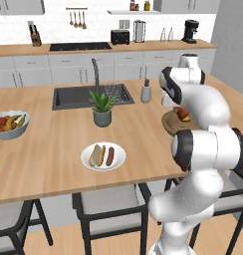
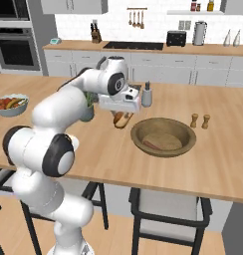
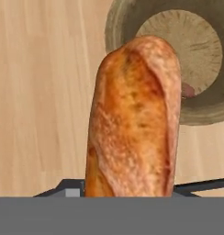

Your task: Place one bun and one sausage from the bowl on each plate.

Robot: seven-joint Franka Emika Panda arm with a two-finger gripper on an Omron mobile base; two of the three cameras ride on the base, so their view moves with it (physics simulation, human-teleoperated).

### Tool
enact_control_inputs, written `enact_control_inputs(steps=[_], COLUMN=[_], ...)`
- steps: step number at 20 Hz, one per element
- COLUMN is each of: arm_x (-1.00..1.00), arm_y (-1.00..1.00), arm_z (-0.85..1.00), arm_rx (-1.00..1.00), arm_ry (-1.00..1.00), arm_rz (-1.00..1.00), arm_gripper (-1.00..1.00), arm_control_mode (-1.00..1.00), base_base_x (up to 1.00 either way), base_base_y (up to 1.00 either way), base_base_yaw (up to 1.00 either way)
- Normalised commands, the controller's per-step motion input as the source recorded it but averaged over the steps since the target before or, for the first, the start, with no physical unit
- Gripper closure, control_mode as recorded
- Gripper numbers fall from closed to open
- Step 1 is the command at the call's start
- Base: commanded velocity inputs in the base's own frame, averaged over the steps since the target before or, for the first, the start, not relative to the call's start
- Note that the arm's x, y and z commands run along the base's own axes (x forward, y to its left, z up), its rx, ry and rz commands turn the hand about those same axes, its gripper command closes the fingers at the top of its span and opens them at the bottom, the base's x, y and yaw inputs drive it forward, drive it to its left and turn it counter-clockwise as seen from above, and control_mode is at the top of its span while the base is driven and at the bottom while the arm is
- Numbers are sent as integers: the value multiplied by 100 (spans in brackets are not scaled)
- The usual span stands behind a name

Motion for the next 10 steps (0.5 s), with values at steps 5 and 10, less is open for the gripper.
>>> enact_control_inputs(steps=[5,10], arm_x=[-92,-56], arm_y=[86,46], arm_z=[59,19], arm_rx=[6,3], arm_ry=[10,2], arm_rz=[0,0], arm_gripper=[100,100], arm_control_mode=[-100,100], base_base_x=[0,-19], base_base_y=[0,39], base_base_yaw=[0,0])
